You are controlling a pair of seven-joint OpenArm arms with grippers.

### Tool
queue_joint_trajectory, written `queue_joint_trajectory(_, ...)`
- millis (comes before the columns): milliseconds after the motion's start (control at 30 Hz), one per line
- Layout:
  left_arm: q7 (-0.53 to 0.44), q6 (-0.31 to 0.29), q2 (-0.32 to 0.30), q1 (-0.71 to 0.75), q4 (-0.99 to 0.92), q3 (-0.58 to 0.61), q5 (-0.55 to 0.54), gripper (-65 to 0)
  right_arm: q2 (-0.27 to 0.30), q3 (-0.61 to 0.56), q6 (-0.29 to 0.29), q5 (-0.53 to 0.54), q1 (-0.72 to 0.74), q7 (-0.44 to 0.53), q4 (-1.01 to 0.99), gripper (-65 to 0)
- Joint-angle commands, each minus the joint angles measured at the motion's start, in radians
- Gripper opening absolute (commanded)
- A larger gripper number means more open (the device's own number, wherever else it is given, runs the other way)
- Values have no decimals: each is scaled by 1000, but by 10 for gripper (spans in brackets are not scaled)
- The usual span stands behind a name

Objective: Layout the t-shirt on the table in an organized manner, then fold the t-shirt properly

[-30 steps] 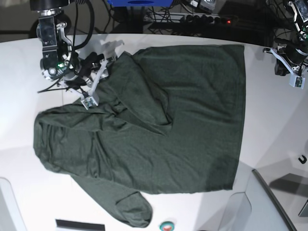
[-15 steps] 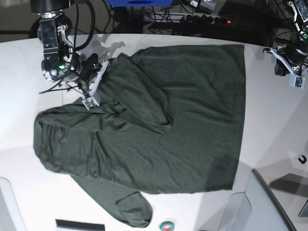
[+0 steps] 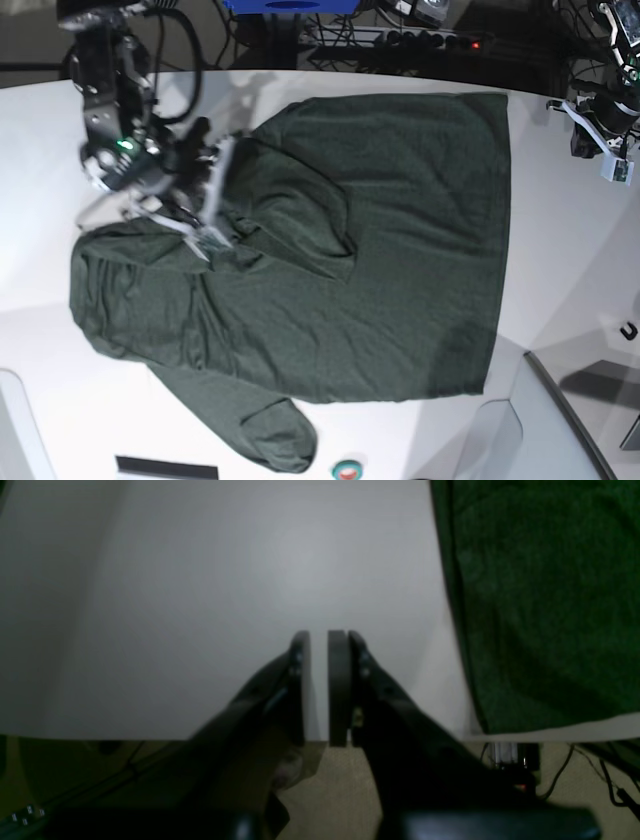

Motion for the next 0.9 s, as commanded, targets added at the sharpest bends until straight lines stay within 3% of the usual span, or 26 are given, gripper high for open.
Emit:
queue_joint_trajectory(0,-17,6,-18,3,18,-8,-10,-587,-7,-31,0,6,47,10,30,-635)
queue_joint_trajectory(167,-17,6,-16,34,15,-8,-10,-587,-72,-198,0,6,205,-12,-3,-635)
queue_joint_trajectory(333,-18,6,-15,88,19,-10,-10,-587,-156,-270,0,6,381,13,-208,-636)
queue_joint_trajectory(533,-18,11,-12,137,16,-10,-10,-587,-185,-338,-6,15,556,208,-481,-636)
queue_joint_trajectory(733,-18,11,-4,152,11,-10,-10,-587,-185,-344,-7,213,719,369,-739,-636)
queue_joint_trajectory(867,-18,11,13,146,19,-10,-10,-587,-194,-346,-4,264,785,495,-843,-636)
